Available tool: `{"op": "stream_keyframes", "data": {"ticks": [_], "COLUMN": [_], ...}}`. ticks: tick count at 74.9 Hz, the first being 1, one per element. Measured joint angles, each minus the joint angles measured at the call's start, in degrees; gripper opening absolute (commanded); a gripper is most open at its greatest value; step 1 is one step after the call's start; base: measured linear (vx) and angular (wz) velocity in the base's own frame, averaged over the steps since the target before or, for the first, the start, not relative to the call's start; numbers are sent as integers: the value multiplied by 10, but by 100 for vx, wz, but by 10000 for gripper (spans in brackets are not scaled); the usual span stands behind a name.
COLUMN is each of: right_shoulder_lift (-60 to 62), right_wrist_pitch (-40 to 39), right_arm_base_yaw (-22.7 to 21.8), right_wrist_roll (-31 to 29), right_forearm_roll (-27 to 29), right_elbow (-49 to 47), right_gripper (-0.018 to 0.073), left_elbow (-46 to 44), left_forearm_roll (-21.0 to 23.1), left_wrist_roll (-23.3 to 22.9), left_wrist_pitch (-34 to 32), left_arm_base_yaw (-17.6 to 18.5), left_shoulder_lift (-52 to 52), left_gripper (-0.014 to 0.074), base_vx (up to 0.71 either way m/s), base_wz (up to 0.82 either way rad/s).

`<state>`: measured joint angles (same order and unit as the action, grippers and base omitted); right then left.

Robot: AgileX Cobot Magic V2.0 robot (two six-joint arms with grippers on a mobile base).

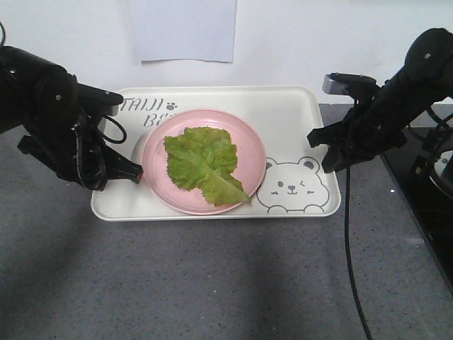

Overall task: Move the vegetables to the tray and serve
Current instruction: 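Lower the tray onto the countertop with both grippers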

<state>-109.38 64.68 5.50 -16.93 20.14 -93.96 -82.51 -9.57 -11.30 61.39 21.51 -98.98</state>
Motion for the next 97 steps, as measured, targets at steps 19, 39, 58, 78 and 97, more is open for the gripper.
{"op": "stream_keyframes", "data": {"ticks": [19, 39, 58, 78, 97], "right_shoulder_lift": [-34, -39, -39, -39, -39], "right_wrist_pitch": [-5, -2, 5, 17, 21], "right_arm_base_yaw": [26, 33, 36, 37, 42], "right_wrist_roll": [21, 34, 28, 13, 17], "right_forearm_roll": [-57, -70, -71, -70, -64], "right_elbow": [1, 1, 1, 1, 1], "right_gripper": [-3, 16, 94, 286, 382], "left_elbow": [0, 0, 0, 0, 0], "left_forearm_roll": [-1, -7, -13, -13, -10], "left_wrist_roll": [-2, -2, -1, 2, 13], "left_wrist_pitch": [6, 9, 10, 5, 7], "left_arm_base_yaw": [0, 0, 0, 0, 3], "left_shoulder_lift": [-48, -67, -69, -69, -69], "left_gripper": [-6, -6, -1, 33, 129], "base_vx": [0, 0, 0, 0, 0], "base_wz": [0, 0, 0, 0, 0]}}
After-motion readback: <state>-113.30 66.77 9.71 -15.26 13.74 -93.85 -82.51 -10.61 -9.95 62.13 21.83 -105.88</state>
